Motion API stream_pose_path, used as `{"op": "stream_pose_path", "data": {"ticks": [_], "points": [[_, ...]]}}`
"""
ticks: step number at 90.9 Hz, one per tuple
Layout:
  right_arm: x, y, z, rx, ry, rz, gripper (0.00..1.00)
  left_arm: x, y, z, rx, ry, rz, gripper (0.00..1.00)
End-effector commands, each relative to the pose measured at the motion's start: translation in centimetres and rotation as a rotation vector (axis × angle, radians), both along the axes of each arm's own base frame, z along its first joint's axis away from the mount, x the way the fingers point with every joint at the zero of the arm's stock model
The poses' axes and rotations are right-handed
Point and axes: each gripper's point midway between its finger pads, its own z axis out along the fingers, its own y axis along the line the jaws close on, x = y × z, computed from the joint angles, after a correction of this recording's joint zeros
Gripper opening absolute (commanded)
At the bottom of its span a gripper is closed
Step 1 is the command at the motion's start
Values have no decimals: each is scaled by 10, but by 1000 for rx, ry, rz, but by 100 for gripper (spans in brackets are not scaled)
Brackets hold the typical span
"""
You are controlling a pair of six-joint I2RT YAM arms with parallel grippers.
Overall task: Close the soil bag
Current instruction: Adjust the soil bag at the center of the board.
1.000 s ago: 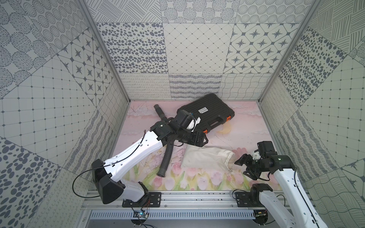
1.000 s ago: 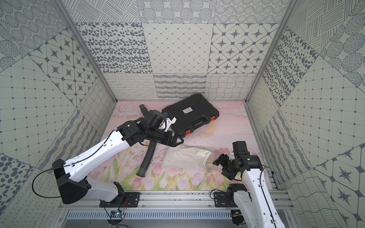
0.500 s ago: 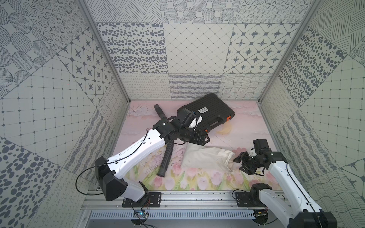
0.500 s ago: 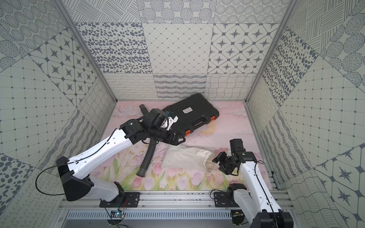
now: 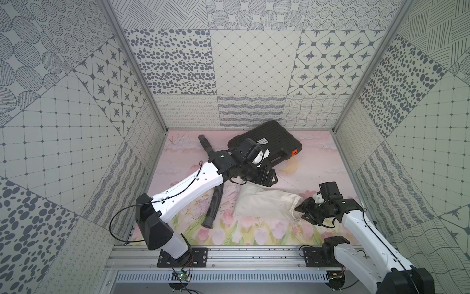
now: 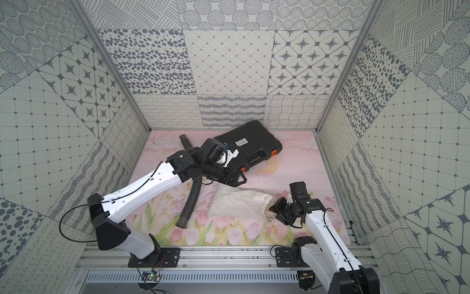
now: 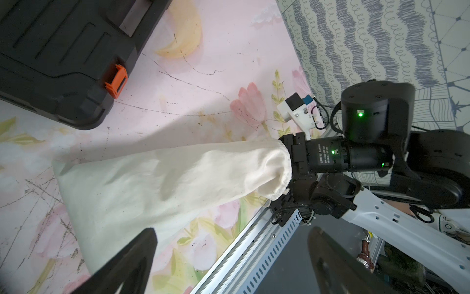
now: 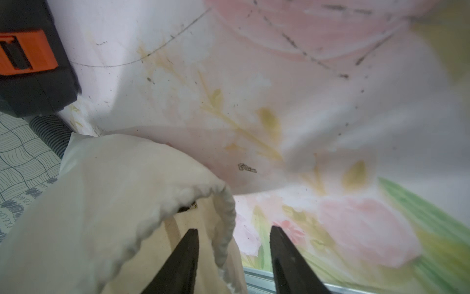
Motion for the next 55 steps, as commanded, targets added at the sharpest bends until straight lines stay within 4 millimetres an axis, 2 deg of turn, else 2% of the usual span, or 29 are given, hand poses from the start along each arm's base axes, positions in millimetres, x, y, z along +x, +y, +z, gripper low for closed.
{"op": "stream_pose_path", "data": {"ticks": [1, 9, 25, 55], "points": [[6, 1, -6, -10, -25, -7, 46, -5, -12, -1, 32, -36, -56, 97], [7, -2, -7, -27, -37, -4, 42, -10, -20, -2, 46, -42, -94, 97], [17, -5, 2, -63, -105, 30, 22, -20, -34, -9, 89, -62, -156, 97], [25, 0, 20, -63, -188, 79, 8, -20, -36, -10, 75, -63, -143, 97]]}}
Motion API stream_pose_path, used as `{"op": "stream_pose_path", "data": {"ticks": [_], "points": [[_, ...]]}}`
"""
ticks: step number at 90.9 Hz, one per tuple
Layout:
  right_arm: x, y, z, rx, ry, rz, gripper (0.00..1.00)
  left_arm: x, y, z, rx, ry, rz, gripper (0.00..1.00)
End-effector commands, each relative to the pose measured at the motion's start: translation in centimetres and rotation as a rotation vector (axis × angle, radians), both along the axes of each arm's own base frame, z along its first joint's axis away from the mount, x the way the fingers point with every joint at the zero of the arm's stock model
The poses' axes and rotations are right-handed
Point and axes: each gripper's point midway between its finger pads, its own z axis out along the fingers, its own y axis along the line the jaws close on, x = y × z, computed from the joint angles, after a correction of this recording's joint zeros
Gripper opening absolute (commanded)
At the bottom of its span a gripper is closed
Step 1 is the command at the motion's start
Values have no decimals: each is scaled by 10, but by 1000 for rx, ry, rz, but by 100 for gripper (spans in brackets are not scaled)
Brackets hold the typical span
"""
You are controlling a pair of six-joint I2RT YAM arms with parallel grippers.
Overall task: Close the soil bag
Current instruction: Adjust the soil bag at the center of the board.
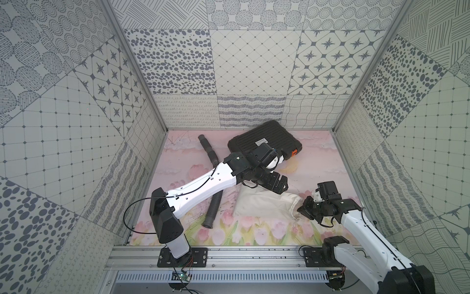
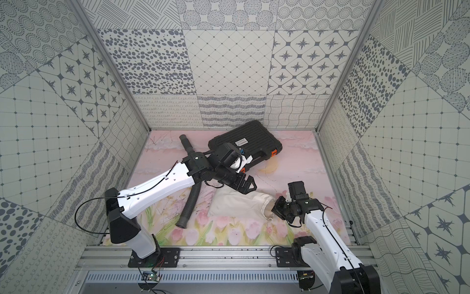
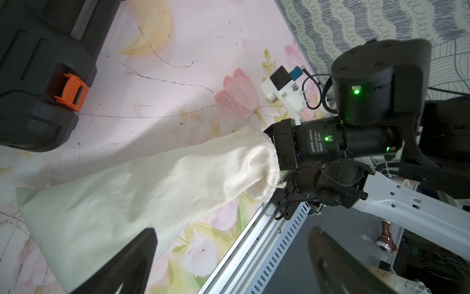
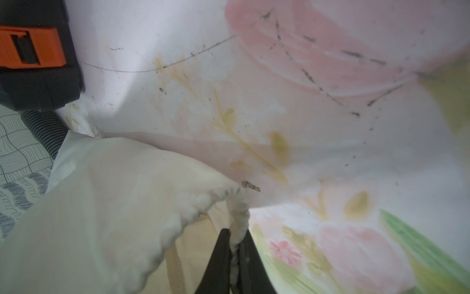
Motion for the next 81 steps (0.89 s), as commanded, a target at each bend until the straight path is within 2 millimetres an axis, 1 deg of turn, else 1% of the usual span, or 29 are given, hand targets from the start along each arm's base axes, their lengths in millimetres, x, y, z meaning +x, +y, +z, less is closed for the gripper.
{"op": "stream_pose_path", "data": {"ticks": [1, 11, 24, 27, 37, 44, 50, 73, 81], "points": [[14, 2, 18, -5, -98, 25, 7, -3, 1, 0, 11, -16, -24, 97], [15, 4, 22, -6, -114, 40, 0, -9, -4, -2, -3, -3, -59, 97], [13, 7, 21, -9, -114, 66, 0, -25, -12, -11, 70, -81, -165, 97], [18, 9, 31, -5, -142, 71, 0, -31, -14, -15, 94, -92, -191, 97], [20, 13, 42, -4, -183, 84, 0, -43, -20, -29, 157, -111, -245, 97], [22, 15, 50, -2, -214, 91, 0, -45, -23, -35, 173, -116, -252, 97], [23, 16, 56, -1, -234, 91, 0, -46, -26, -36, 170, -116, -254, 97], [20, 22, 61, 8, -243, 108, 0, -47, -36, -26, 135, -135, -255, 97], [21, 24, 68, 8, -262, 110, 0, -40, -34, -25, 150, -155, -216, 97]]}}
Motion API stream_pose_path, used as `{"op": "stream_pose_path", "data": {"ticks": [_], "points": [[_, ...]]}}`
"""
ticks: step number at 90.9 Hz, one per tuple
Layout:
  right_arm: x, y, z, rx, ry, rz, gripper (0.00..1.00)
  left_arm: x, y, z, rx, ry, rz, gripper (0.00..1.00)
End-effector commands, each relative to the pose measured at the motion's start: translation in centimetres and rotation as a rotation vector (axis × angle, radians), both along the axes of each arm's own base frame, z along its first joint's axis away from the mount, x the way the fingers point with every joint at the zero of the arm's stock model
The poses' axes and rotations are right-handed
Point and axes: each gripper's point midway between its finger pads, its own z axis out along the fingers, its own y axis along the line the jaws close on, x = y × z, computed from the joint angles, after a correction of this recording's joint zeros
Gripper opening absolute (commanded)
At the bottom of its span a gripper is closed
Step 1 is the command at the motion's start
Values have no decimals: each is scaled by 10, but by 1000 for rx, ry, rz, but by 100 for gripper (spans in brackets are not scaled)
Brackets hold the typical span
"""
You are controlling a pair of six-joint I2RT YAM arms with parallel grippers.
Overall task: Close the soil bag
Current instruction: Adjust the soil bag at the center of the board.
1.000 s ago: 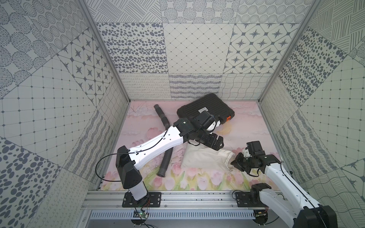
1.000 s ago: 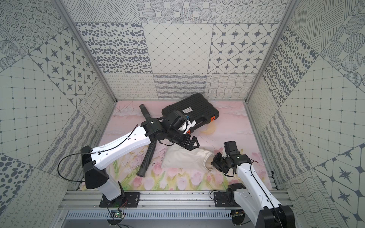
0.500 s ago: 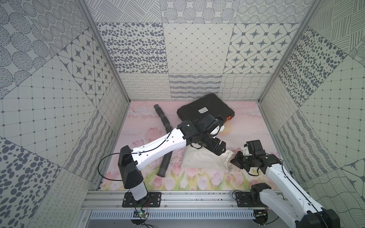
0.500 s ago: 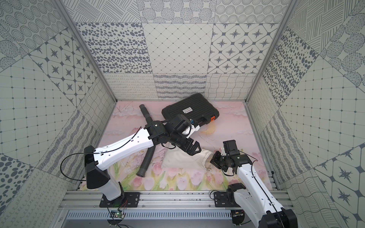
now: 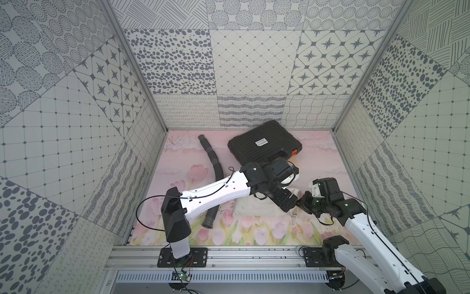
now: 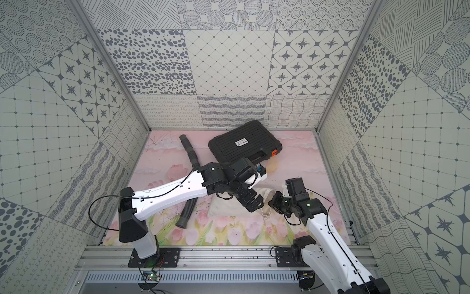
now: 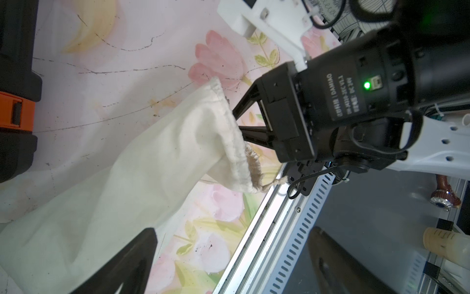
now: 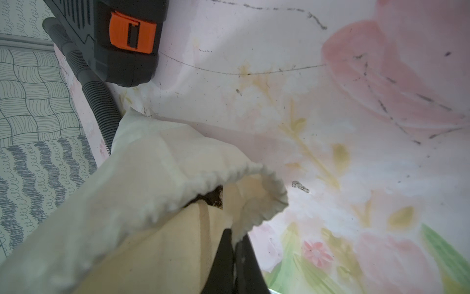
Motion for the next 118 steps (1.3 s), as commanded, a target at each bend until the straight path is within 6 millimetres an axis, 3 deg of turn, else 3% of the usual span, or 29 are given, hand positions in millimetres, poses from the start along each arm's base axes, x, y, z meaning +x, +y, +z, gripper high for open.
{"op": "stream_pose_path", "data": {"ticks": [1, 14, 33, 57, 77, 103, 118], "points": [[10, 3, 25, 8, -86, -7, 0, 5, 0, 5, 17, -60, 15, 97], [16, 4, 55, 21, -147, -16, 0, 20, 16, 17, 22, -139, 106, 97], [37, 20, 114, 57, -240, 15, 0, 30, 52, 36, -30, -157, 235, 97], [66, 72, 174, 59, -319, 154, 0, 40, 119, 64, -262, -102, 453, 97], [80, 112, 214, 90, -380, 247, 0, 35, 167, 70, -238, -119, 518, 97], [80, 176, 260, 179, -450, 454, 0, 31, 200, 77, -295, -121, 607, 97], [74, 194, 276, 230, -476, 558, 0, 28, 209, 90, -309, -148, 610, 97]]}}
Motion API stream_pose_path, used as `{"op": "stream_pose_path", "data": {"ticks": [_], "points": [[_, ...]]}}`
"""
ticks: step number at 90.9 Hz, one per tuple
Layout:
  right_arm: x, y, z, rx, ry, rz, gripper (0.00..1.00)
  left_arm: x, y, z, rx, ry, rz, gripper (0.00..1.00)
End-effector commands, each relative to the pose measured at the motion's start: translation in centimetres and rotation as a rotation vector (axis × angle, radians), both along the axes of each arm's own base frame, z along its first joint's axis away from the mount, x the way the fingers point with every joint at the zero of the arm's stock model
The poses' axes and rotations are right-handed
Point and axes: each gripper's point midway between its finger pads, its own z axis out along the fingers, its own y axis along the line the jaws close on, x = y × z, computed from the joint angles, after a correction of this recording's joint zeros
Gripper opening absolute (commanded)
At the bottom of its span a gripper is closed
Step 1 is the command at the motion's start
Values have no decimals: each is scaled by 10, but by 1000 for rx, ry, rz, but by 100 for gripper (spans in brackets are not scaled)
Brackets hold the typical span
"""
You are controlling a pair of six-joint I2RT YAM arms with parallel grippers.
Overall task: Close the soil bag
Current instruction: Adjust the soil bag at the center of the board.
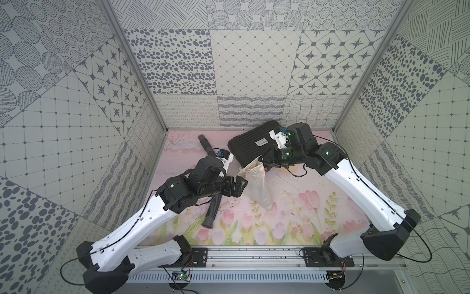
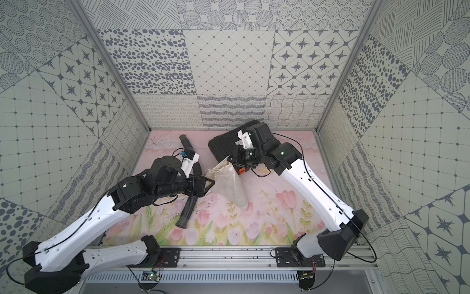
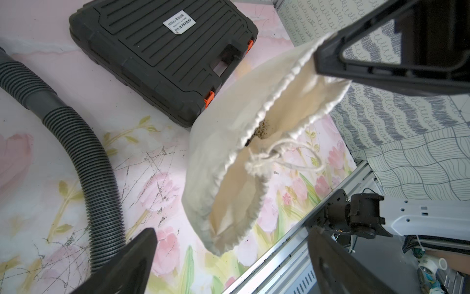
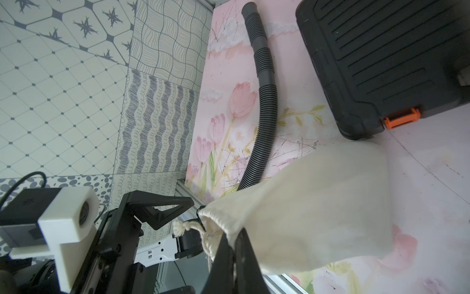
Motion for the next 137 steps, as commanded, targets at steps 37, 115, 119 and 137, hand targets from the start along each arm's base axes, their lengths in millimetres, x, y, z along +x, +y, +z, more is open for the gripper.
{"op": "stream_pose_path", "data": {"ticks": [37, 115, 119, 137], "points": [[-38, 19, 21, 30, -37, 323, 0, -8, -3, 16, -63, 33, -38, 97], [-17, 35, -24, -14, 29, 272, 0, 0, -15, -10, 114, 162, -21, 96], [-17, 36, -24, -14, 31, 273, 0, 0, -15, -12, 148, 165, -12, 94], [-14, 37, -27, -23, 29, 264, 0, -6, -19, -27, 291, 191, 12, 86]]}}
